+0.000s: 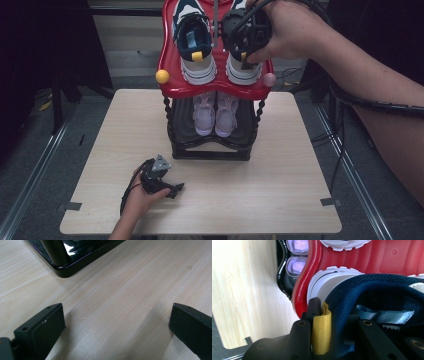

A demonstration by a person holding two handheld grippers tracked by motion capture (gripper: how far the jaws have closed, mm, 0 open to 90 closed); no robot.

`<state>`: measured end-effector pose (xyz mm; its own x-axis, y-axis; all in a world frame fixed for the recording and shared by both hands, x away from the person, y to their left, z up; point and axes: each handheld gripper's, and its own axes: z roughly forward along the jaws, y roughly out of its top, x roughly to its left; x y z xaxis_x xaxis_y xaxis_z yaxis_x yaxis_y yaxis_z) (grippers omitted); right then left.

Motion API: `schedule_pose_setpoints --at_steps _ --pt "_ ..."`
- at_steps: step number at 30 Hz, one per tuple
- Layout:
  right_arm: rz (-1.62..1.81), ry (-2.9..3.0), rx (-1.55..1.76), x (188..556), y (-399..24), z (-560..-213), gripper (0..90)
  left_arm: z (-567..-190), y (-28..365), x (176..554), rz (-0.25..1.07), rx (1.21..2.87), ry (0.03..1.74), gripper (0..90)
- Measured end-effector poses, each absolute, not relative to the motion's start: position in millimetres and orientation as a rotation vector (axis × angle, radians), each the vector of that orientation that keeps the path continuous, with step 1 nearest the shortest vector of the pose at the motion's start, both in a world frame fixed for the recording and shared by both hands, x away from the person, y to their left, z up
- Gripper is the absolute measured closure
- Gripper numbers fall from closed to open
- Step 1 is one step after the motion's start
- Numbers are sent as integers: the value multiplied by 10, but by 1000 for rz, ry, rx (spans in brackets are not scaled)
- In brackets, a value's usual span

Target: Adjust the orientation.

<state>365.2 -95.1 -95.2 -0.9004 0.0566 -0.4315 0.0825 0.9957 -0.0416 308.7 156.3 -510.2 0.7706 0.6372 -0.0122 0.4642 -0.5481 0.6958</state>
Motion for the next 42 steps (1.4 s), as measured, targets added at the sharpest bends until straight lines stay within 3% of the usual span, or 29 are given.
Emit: schedule_pose_setpoints --at_steps 42 --pt "6 2696 41 3814 -959 -1100 726 -5104 1562 3087 308 2249 817 0"
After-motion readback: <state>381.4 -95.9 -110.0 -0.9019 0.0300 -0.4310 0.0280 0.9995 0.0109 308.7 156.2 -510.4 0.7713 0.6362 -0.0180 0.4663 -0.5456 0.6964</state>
